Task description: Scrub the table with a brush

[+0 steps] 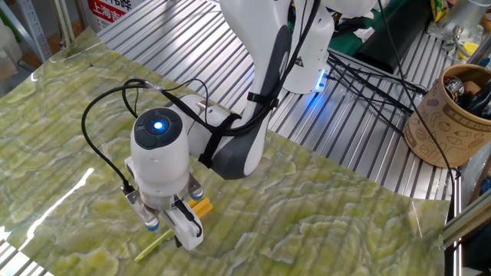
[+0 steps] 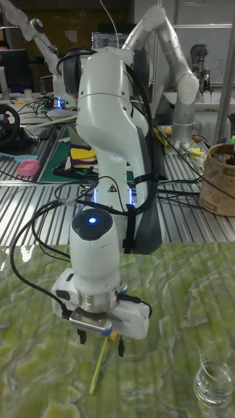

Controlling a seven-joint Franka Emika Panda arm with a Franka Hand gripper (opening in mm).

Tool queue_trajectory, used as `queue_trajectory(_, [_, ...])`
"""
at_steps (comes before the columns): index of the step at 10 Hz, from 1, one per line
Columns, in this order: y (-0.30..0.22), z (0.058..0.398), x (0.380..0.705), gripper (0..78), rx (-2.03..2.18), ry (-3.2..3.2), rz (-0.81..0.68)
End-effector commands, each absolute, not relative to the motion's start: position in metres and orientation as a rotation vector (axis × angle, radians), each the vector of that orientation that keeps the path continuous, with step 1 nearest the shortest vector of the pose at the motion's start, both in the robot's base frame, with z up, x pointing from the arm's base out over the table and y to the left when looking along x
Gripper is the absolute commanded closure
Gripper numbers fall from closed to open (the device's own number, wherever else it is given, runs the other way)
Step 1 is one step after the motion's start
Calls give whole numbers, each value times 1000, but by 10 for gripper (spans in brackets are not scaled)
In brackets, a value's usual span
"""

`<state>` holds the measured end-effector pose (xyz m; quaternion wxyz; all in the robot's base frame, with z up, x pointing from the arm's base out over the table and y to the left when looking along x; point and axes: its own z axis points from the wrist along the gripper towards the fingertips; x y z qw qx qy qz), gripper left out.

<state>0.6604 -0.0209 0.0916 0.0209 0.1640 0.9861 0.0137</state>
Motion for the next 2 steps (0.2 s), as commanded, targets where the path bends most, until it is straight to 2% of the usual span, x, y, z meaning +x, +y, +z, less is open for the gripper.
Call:
queue_trajectory(1, [-90,142,676,2,344,3141,58])
queue_trajectory(2, [-90,143,677,2,343,3144,59])
